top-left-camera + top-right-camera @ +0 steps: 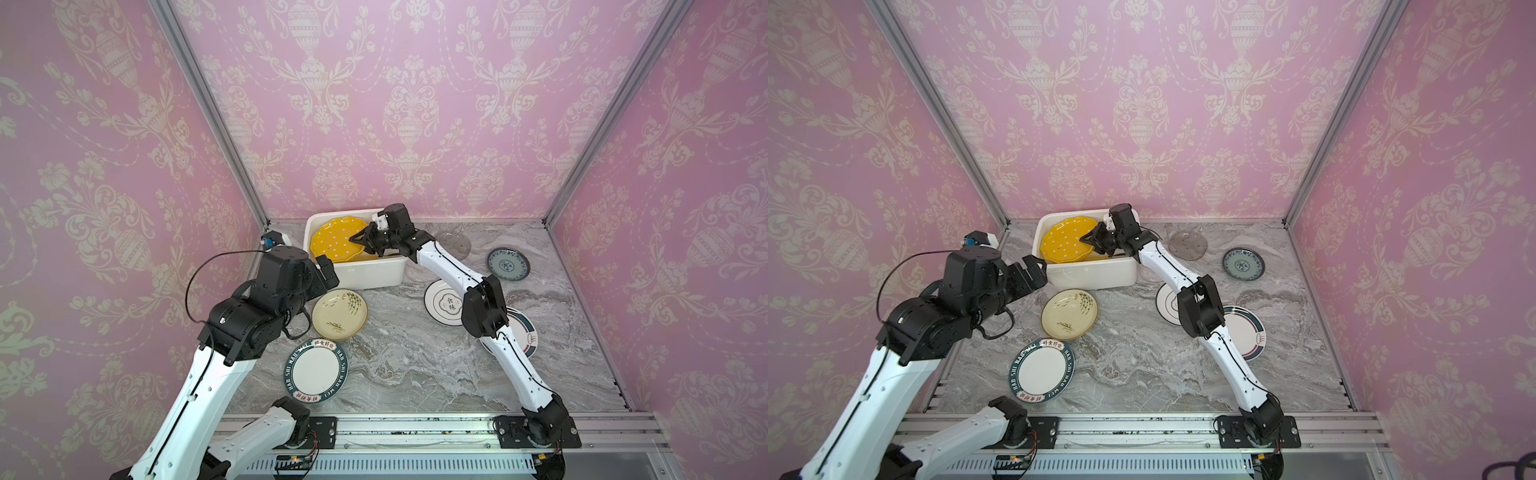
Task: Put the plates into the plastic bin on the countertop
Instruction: 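Lower the yellow polka-dot plate into the white bin with the right gripper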
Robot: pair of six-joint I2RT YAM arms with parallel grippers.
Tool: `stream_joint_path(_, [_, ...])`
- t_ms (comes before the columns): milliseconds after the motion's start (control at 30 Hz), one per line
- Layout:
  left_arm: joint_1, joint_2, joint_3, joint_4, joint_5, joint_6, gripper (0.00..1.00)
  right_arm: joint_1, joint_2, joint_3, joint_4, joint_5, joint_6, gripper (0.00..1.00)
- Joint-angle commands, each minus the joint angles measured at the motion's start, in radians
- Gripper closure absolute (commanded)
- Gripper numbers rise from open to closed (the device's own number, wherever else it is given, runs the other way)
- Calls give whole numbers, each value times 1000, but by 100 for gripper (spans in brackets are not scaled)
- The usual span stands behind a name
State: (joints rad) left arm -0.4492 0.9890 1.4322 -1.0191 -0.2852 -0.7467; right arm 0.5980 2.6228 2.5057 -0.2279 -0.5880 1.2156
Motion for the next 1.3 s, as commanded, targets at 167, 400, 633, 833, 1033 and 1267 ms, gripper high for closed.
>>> stream_joint_path(167, [22, -3, -55, 2, 59, -34, 1, -4, 10, 73, 95, -38, -60, 95])
stream_joint_path(400, [45, -13, -75, -12, 78, -31, 1, 8, 43, 72, 64, -21, -94, 93])
stream_joint_path(633, [70, -14, -88, -10, 101, -23, 1, 14, 59, 72, 23, -1, -137, 91])
stream_joint_path(833, [90, -19, -99, -7, 121, -19, 1, 18, 65, 70, -11, 25, -178, 90])
stream_joint_path(1033, [105, -39, -118, -17, 126, -17, 1, 26, 70, 73, -49, 47, -226, 87])
stream_joint_path(1267, [120, -55, -138, -20, 134, -19, 1, 28, 79, 72, -71, 60, -243, 82])
